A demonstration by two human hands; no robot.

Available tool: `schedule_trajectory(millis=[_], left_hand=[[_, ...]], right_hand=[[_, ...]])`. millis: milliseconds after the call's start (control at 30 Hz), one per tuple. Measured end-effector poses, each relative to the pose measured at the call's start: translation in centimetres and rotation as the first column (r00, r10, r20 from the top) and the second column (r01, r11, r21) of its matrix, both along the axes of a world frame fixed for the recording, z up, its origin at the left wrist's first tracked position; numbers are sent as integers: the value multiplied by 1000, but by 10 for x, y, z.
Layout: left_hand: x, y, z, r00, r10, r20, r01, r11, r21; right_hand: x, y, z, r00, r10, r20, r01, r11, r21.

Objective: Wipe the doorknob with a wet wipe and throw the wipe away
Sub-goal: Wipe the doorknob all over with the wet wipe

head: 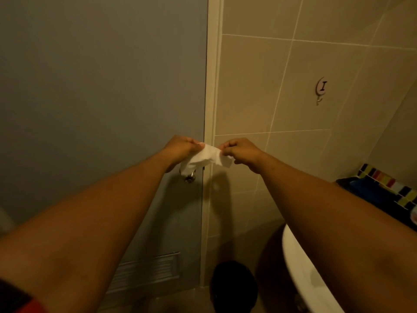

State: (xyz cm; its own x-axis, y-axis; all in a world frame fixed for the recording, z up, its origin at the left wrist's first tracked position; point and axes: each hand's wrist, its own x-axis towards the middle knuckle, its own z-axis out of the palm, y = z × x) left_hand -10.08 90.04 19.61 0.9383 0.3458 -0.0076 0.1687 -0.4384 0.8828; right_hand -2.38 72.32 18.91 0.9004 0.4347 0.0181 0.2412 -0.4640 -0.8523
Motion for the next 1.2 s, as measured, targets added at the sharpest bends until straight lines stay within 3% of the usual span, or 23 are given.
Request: schedule_trajectory(millis=[267, 400, 567, 733, 933, 1033, 1200], left_hand=[[10, 17, 4, 997, 65, 28, -67, 996, 59], [9, 26, 2, 991, 129, 31, -131, 989, 66], [9, 32, -5, 985, 162, 55, -164, 986, 27], [13, 31, -8, 977, 187, 106, -190, 982, 18], [9, 32, -4, 983, 177, 53, -177, 984, 6], [6, 35, -3, 982, 181, 42, -182, 983, 4], [7, 36, -4, 970, 225, 95, -223, 974, -30]], right_hand=[[28, 31, -12, 959, 220, -181, -214, 975, 50], [46, 37, -18, 959, 243, -146, -233, 969, 84], [57, 41, -21, 921, 373, -114, -372, 928, 30], [57, 50, -27, 893, 429, -137, -432, 902, 12], [59, 59, -31, 851, 487, -197, -463, 873, 156], [61, 61, -33, 827, 527, -194, -513, 850, 122], [66, 62, -36, 853, 476, -213, -452, 879, 154]])
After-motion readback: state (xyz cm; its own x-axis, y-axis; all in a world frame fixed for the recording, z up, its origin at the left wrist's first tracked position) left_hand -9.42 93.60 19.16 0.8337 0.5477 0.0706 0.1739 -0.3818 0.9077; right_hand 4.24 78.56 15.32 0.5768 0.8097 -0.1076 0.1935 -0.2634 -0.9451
